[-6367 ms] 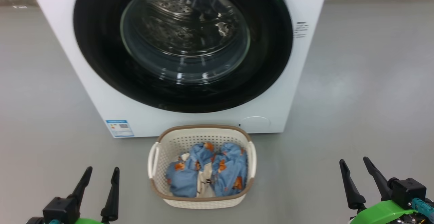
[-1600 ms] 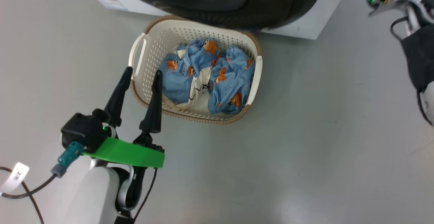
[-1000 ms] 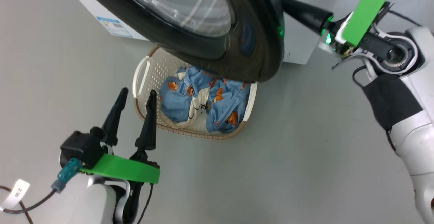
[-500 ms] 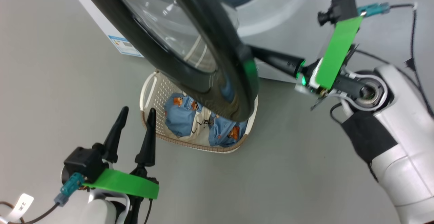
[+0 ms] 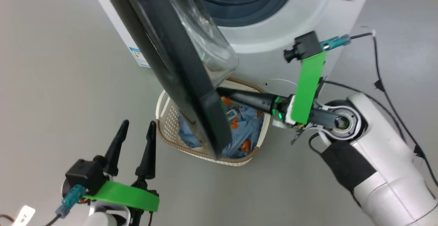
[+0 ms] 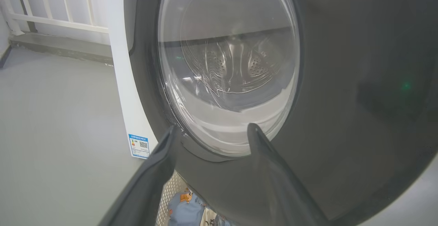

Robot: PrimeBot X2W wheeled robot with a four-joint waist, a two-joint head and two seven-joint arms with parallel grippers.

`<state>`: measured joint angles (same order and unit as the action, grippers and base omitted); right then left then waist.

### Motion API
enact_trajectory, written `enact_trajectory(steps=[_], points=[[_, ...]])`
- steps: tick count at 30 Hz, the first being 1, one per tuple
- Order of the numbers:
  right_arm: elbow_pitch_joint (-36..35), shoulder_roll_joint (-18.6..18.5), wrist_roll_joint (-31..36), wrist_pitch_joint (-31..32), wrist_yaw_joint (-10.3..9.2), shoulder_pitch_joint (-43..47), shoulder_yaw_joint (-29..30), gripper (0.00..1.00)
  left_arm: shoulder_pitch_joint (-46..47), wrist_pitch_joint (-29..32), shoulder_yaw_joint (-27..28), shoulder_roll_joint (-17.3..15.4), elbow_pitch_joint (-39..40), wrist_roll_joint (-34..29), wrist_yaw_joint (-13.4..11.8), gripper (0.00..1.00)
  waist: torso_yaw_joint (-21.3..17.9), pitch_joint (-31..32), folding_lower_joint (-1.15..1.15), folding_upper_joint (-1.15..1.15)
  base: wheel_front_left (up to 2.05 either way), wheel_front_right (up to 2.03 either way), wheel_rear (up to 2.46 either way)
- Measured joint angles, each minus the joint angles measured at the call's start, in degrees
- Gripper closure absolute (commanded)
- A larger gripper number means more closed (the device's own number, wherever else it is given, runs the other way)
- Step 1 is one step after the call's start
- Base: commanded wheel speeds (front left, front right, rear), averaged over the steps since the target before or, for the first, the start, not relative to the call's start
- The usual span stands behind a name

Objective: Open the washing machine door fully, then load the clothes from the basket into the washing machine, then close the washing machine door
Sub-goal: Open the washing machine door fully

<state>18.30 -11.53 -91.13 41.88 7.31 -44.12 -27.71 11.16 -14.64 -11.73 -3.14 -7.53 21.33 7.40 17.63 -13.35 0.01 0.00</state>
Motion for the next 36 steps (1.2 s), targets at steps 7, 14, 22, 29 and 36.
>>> enact_trajectory(steps=[7, 14, 22, 29, 36], points=[[-0.26, 1.98, 0.04, 0.65, 0.00, 1.36, -1.47, 1.00, -0.95, 0.00, 0.01, -0.16, -0.07, 0.00, 0.00, 0.00, 1.47, 1.46, 0.00, 0.00, 0.00, 0.00, 0.00], [-0.03, 2.64, 0.56, 0.58, 0.00, 2.18, -1.67, 1.00, -2.11, 0.00, 0.34, -0.73, -0.40, 0.00, 0.00, 0.00, 1.84, 2.80, 0.00, 0.00, 0.00, 0.00, 0.00], [0.85, 2.27, 1.83, -2.77, 0.00, 4.61, -1.30, 0.55, -2.16, 0.00, 0.13, -2.38, -1.26, 0.20, 0.00, 0.00, 0.06, 4.04, 0.00, 0.00, 0.00, 0.00, 0.00], [1.24, 0.09, 3.44, -7.36, 0.00, 7.63, -0.75, 0.00, -3.38, 0.00, 0.08, -3.67, -1.78, 0.27, 0.00, 0.00, -1.90, 5.56, 0.00, 0.00, 0.00, 0.00, 0.00], [1.40, -3.02, 4.94, -12.51, 0.01, 12.08, -0.60, 0.00, -4.48, 0.00, 0.05, -4.99, -1.77, 0.27, 0.00, 0.00, -3.96, 6.94, 0.00, 0.00, 0.00, 0.00, 0.00]])
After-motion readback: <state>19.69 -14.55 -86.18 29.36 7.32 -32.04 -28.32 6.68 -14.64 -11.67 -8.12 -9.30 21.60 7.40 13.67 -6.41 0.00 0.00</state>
